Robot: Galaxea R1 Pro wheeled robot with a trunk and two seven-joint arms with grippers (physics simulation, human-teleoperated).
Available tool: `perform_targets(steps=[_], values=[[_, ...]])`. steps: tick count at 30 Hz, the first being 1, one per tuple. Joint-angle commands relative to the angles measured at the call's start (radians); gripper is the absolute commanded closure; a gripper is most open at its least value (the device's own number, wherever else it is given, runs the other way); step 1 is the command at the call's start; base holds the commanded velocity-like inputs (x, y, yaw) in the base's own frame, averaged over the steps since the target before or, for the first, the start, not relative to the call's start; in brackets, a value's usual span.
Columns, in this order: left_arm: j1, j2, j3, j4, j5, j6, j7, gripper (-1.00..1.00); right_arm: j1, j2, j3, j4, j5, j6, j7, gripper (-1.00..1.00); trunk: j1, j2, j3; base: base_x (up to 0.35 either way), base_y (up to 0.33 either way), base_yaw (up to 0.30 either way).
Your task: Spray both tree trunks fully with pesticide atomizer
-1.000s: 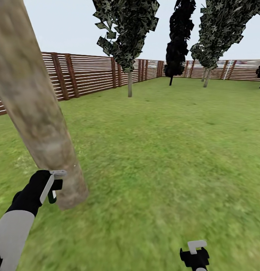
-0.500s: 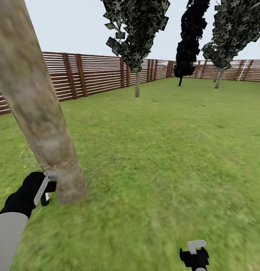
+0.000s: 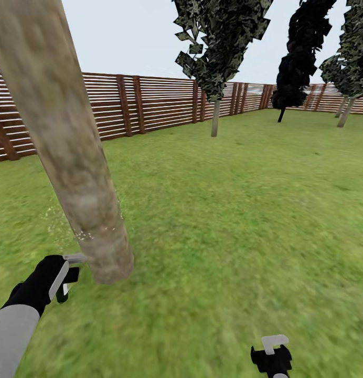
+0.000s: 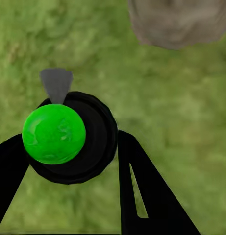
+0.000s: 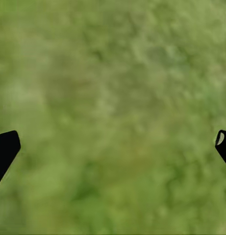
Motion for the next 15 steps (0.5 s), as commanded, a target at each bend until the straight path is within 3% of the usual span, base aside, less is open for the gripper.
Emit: perform_targets(steps=[1, 4, 10, 15], values=[[-0.001, -0.002, -0.001, 0.003, 0.008, -0.001, 0.008, 1.00, -0.001, 0.000, 0.007, 0.001, 0.006, 0.000, -0.008, -1.00, 0.000, 0.000, -0.001, 0.016, -0.001, 0.277], [0.000, -0.006, -0.001, 0.016, 0.011, -0.007, 0.009, 1.00, -0.001, 0.001, 0.007, 0.001, 0.006, 0.001, -0.008, -1.00, 0.000, 0.000, -0.001, 0.004, 0.000, 0.249], [-0.018, -0.010, -0.003, 0.006, 0.013, 0.001, 0.001, 1.00, -0.001, 0.000, 0.007, 0.001, 0.006, 0.000, -0.008, -1.00, 0.000, 0.000, -0.001, 0.010, -0.195, 0.022], [-0.021, -0.007, -0.003, -0.091, 0.013, 0.051, -0.002, 1.00, -0.001, 0.000, 0.007, 0.001, 0.006, 0.000, -0.007, -1.00, 0.000, 0.000, -0.001, 0.194, -0.078, 0.000]])
